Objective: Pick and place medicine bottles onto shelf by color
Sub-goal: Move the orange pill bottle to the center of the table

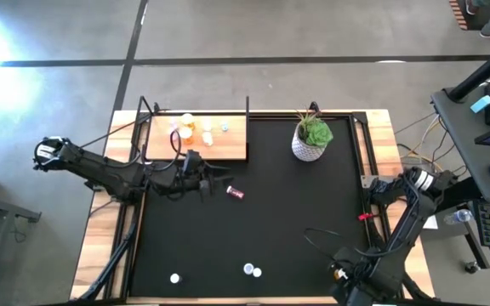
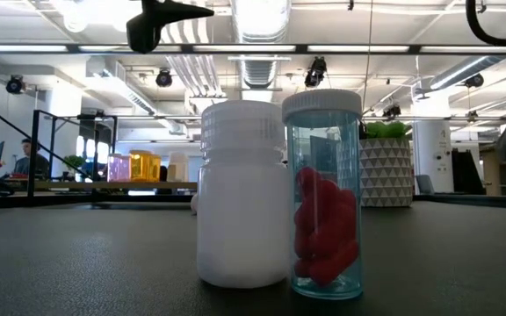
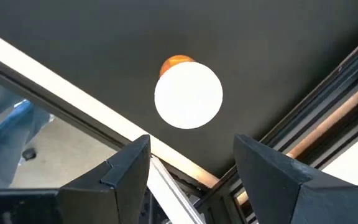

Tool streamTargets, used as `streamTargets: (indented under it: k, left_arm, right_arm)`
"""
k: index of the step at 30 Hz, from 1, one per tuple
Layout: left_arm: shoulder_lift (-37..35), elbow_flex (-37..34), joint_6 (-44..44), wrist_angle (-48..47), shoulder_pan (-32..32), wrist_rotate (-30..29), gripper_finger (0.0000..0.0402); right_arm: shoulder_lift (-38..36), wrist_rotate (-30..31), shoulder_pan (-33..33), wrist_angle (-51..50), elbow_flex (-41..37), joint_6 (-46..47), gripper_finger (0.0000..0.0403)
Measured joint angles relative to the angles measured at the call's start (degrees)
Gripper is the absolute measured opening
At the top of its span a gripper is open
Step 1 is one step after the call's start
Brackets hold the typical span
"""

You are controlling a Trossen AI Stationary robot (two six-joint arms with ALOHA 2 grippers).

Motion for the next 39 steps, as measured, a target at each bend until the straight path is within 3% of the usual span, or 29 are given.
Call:
streamTargets:
  k: [5,13,18,33,39]
  left_arm:
    - [0.0,0.0,0.0,0.1,0.0,0.0,0.0221]
    - [0.0,0.0,0.1,0.1,0.0,0.0,0.0221]
    - [0.0,0.0,0.1,0.1,0.0,0.0,0.0221]
    - [0.0,0.0,0.1,0.1,0.0,0.0,0.0221]
    - [0.0,0.0,0.1,0.1,0.0,0.0,0.0221]
  right_arm:
    - [-0.4,0.7,-0.4,-0.3,-0.2,-1.0,0.0232]
    - [-0.4,2.1,-0.4,0.4,-0.8,-1.7,0.0302]
    - [-0.3,2.2,-0.4,1.5,-0.9,-3.4,0.0323]
    - [1.6,2.2,-0.9,4.5,-7.4,-4.1,0.0327]
    - [1.5,1.6,-1.3,11.2,-10.7,-4.8,0.0325]
